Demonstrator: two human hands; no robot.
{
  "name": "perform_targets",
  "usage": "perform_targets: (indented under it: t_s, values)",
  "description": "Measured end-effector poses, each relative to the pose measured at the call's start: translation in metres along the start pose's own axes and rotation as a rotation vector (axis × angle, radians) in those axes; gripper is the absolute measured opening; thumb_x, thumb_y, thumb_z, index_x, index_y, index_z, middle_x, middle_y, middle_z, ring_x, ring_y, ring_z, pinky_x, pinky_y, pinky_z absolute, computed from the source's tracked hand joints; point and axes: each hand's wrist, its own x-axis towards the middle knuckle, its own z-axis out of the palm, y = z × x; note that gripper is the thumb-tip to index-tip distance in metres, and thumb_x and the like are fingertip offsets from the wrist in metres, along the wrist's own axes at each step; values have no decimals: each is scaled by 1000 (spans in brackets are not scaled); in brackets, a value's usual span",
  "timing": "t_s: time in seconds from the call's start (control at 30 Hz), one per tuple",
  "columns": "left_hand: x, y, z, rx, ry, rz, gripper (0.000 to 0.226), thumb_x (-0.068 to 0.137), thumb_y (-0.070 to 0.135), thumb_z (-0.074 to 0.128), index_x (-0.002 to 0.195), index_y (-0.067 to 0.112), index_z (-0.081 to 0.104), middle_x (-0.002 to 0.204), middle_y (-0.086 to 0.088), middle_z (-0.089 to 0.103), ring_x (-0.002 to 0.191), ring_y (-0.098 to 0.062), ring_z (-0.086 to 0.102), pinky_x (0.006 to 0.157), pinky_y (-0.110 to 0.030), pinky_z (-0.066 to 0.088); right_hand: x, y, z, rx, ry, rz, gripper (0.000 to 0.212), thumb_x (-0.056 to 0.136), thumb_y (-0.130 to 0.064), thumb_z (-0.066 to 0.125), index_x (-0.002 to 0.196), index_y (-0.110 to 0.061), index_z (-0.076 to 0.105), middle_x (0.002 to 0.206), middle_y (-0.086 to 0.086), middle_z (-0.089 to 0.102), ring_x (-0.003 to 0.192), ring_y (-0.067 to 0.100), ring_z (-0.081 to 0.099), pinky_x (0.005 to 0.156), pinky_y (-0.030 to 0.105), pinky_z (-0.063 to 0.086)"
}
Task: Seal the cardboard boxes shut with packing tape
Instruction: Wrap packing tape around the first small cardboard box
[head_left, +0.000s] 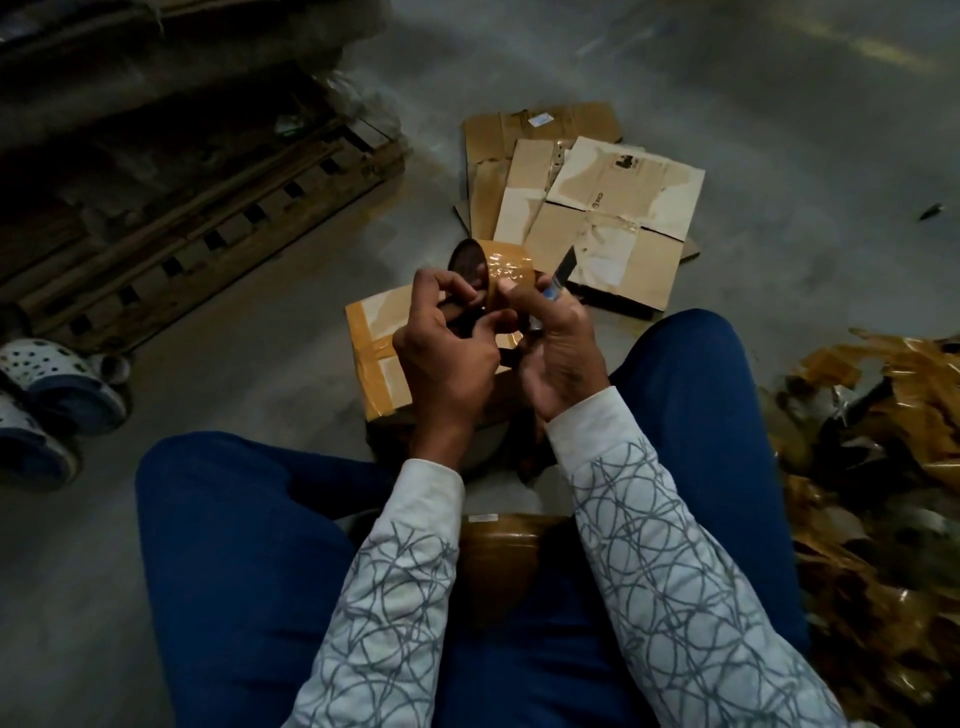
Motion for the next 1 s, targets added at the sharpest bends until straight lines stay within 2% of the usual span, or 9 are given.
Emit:
perform_targets:
  t_s: [0.07, 0.13, 0.27, 0.4, 0.57, 0.63, 0.77, 0.9, 1.0]
  values:
    - [1, -2, -2, 34, -10, 24, 32, 81, 0, 77, 100, 9, 54, 94, 7, 69, 89, 0, 72, 69, -28, 62, 2, -1, 1, 79, -13, 69, 35, 91, -9, 59, 125, -1, 57, 100, 11, 66, 93, 25, 65, 65, 37, 56]
    - [-1, -3, -2, 97, -27, 75, 32, 79, 2, 80, 97, 9, 55, 91, 8, 68, 88, 0, 71, 67, -26, 61, 5, -2, 2, 200, 6, 178, 26, 87, -9, 58, 112, -7, 62, 93, 8, 66, 89, 22, 62, 59, 30, 54]
    - [-7, -8, -2, 206, -75, 183, 30, 76, 6, 83, 93, 8, 58, 86, 8, 65, 82, -9, 71, 62, -26, 57, 12, -2, -2, 359, 76, 309, 19, 80, -9, 57, 99, -11, 58, 83, 5, 63, 72, 17, 60, 47, 22, 45]
    - [-17, -17, 0, 205, -79, 163, 29, 76, 6, 83, 91, 7, 59, 84, 6, 64, 79, -10, 69, 64, -37, 59, 15, 1, -5, 368, 125, 378, 8, 75, -6, 51, 79, -11, 55, 71, 6, 59, 63, 18, 54, 56, 22, 38]
    - [-21, -19, -2, 169, -26, 89, 30, 74, 2, 83, 91, 7, 58, 83, 18, 57, 81, 5, 64, 67, -20, 57, 14, 11, -2, 365, 136, 397, 15, 74, -2, 45, 84, -9, 53, 74, 7, 60, 62, 19, 58, 45, 23, 37]
    - [-20, -19, -5, 175, -13, 87, 30, 75, 4, 84, 90, 8, 58, 81, 19, 56, 78, 3, 64, 65, -14, 53, 12, 10, 0, 362, 108, 412, 13, 78, -2, 47, 87, -8, 55, 75, 8, 62, 61, 19, 60, 43, 23, 38]
    - [-20, -20, -9, 218, -40, 126, 29, 76, 8, 84, 89, 9, 58, 80, 9, 60, 73, -8, 65, 61, -27, 56, 13, 9, 2, 332, 89, 382, 12, 79, -9, 60, 91, -9, 58, 76, 6, 62, 62, 19, 59, 46, 23, 40]
    - [-23, -22, -8, 223, -36, 130, 28, 76, 7, 84, 89, 8, 59, 80, 11, 57, 71, -7, 61, 61, -32, 56, 15, 11, 2, 333, 136, 391, 11, 70, -7, 58, 80, -11, 54, 73, 6, 58, 62, 18, 53, 55, 23, 31]
    - [-26, -25, -8, 236, -57, 138, 25, 78, 7, 82, 88, 8, 59, 79, 8, 58, 70, -9, 61, 60, -35, 56, 13, 10, 0, 327, 163, 394, 7, 75, -7, 54, 78, -13, 54, 71, 6, 59, 64, 19, 54, 65, 25, 38]
